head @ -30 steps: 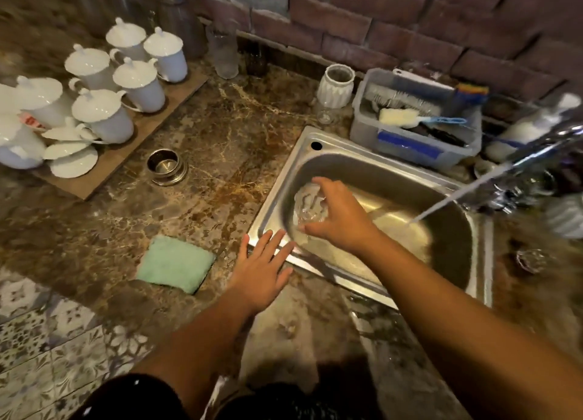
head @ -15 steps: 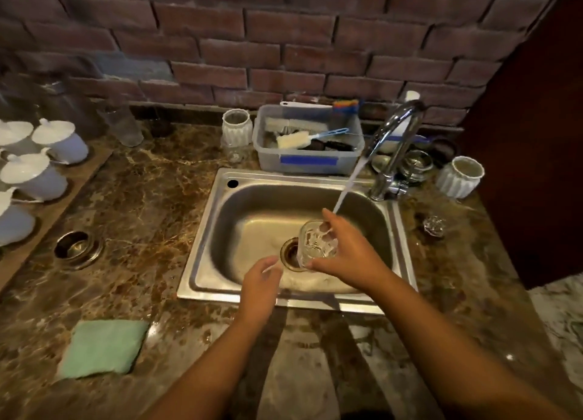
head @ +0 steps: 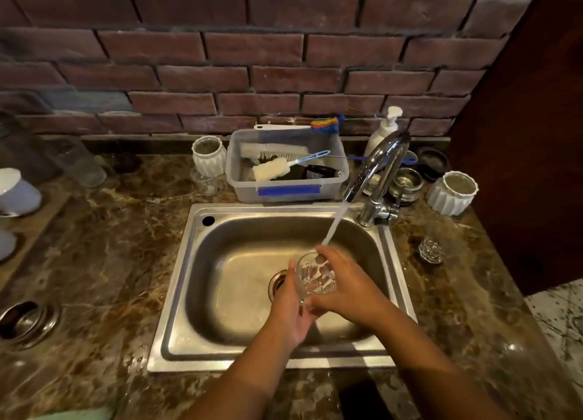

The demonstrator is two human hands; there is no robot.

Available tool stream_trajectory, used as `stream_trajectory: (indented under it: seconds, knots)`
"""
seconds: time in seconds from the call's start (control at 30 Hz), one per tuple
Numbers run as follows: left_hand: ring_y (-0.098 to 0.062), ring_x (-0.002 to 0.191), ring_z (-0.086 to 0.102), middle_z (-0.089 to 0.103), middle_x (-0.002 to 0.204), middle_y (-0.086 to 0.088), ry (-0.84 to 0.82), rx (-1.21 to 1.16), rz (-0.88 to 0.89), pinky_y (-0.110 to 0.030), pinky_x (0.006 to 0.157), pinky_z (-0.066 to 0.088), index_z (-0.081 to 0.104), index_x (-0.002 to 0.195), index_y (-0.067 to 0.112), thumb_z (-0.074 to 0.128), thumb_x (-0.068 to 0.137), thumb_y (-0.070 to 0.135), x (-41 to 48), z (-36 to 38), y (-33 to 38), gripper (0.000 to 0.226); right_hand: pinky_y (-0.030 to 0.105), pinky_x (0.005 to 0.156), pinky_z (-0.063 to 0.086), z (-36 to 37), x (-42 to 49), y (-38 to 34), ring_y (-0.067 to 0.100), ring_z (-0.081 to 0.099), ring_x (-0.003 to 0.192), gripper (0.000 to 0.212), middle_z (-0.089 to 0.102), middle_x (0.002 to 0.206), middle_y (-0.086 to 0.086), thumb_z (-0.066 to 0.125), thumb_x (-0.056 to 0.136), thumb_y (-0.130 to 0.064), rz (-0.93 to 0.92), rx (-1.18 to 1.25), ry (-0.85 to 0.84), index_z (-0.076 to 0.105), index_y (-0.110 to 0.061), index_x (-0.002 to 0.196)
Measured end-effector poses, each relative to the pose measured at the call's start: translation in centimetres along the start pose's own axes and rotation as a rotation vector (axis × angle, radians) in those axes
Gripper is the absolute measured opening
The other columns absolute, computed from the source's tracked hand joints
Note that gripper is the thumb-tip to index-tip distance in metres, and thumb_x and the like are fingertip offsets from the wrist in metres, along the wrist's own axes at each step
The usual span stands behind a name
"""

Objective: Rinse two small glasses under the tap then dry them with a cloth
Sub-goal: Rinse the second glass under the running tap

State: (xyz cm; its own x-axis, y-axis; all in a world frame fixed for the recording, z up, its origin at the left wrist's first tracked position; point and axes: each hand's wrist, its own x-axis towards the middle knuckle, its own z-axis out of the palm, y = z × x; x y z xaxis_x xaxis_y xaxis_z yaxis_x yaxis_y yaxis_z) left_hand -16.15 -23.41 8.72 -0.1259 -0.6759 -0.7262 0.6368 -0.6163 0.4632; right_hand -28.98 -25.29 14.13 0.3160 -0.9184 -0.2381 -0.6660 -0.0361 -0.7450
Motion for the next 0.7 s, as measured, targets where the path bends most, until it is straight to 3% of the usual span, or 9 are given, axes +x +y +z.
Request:
stream_trajectory:
  seconds: [0.13, 0.2, 0.27, 0.33, 0.4, 0.5, 0.57, 0.7]
  knots:
    - [-0.032, 0.108, 0.072, 0.076, 0.117, -0.012, 0.043, -0.008, -0.041, -0.049, 0.099, 0.054, 0.067, 0.126, 0.013, 0.050, 0.098, 0.058, 1.9, 0.4, 0.7, 0.056, 0.031, 0.093, 0.056, -0.4, 1.7, 0.7, 0.007, 0.057, 0.113, 0.097, 0.048, 0.131, -0.012, 0.082, 0.063, -0.043, 0.006, 0.060, -0.022, 0.037, -0.031, 0.147]
    - [-0.033, 0.108, 0.072, 0.076, 0.114, -0.014, 0.049, -0.016, -0.043, -0.049, 0.102, 0.053, 0.069, 0.120, 0.012, 0.053, 0.097, 0.056, 2.5, 0.7, 0.9, 0.052, 0.030, 0.090, 0.056, -0.7, 2.2, 0.9, 0.006, 0.058, 0.110, 0.086, 0.050, 0.123, -0.012, 0.078, 0.059, -0.050, 0.013, 0.101, -0.010, 0.046, -0.031, 0.137]
    - [-0.032, 0.107, 0.069, 0.079, 0.103, -0.013, 0.055, -0.017, -0.060, -0.045, 0.103, 0.048, 0.071, 0.112, 0.011, 0.054, 0.098, 0.053, 3.0, 1.0, 1.1, 0.047, 0.032, 0.094, 0.054, -1.0, 2.7, 1.2, 0.007, 0.057, 0.112, 0.071, 0.052, 0.120, -0.012, 0.082, 0.064, -0.044, 0.021, 0.124, -0.012, 0.046, -0.037, 0.125]
    - [-0.030, 0.103, 0.062, 0.078, 0.098, -0.012, 0.070, -0.031, -0.080, -0.041, 0.095, 0.044, 0.073, 0.108, 0.010, 0.057, 0.097, 0.052, 3.4, 1.3, 1.3, 0.046, 0.033, 0.097, 0.052, -1.5, 3.0, 1.5, 0.006, 0.056, 0.114, 0.068, 0.054, 0.119, -0.014, 0.085, 0.069, -0.035, 0.013, 0.143, -0.015, 0.043, -0.041, 0.122]
    - [-0.029, 0.102, 0.057, 0.073, 0.105, -0.015, 0.064, -0.036, -0.108, -0.039, 0.089, 0.042, 0.075, 0.107, 0.009, 0.061, 0.094, 0.054, 3.7, 1.4, 1.4, 0.049, 0.035, 0.099, 0.052, -2.0, 3.1, 1.7, 0.006, 0.056, 0.116, 0.067, 0.056, 0.120, -0.016, 0.084, 0.068, -0.038, 0.008, 0.150, -0.015, 0.044, -0.042, 0.121]
    - [-0.026, 0.093, 0.060, 0.075, 0.105, -0.015, 0.047, 0.030, -0.114, -0.034, 0.077, 0.046, 0.075, 0.109, 0.010, 0.058, 0.093, 0.058, 3.7, 1.5, 1.6, 0.053, 0.033, 0.098, 0.052, -2.6, 3.1, 1.9, 0.004, 0.055, 0.117, 0.067, 0.057, 0.124, -0.014, 0.084, 0.069, -0.038, 0.018, 0.188, -0.007, 0.045, -0.045, 0.122]
    - [-0.026, 0.094, 0.063, 0.075, 0.116, -0.016, 0.000, 0.074, -0.114, -0.033, 0.072, 0.046, 0.075, 0.115, 0.012, 0.058, 0.090, 0.062, 3.4, 1.5, 2.0, 0.058, 0.033, 0.094, 0.056, -2.8, 3.2, 2.0, 0.006, 0.058, 0.116, 0.067, 0.060, 0.125, -0.011, 0.086, 0.072, -0.033, 0.026, 0.268, -0.023, 0.047, -0.044, 0.125]
    - [-0.033, 0.107, 0.063, 0.072, 0.123, -0.017, -0.112, 0.161, -0.097, -0.037, 0.090, 0.040, 0.079, 0.110, 0.015, 0.061, 0.075, 0.065, 2.7, 1.8, 3.4, 0.064, 0.026, 0.080, 0.060, -3.2, 3.4, 1.6, 0.007, 0.068, 0.105, 0.053, 0.068, 0.115, -0.008, 0.084, 0.077, -0.019, 0.062, 0.454, 0.007, 0.055, -0.042, 0.114]
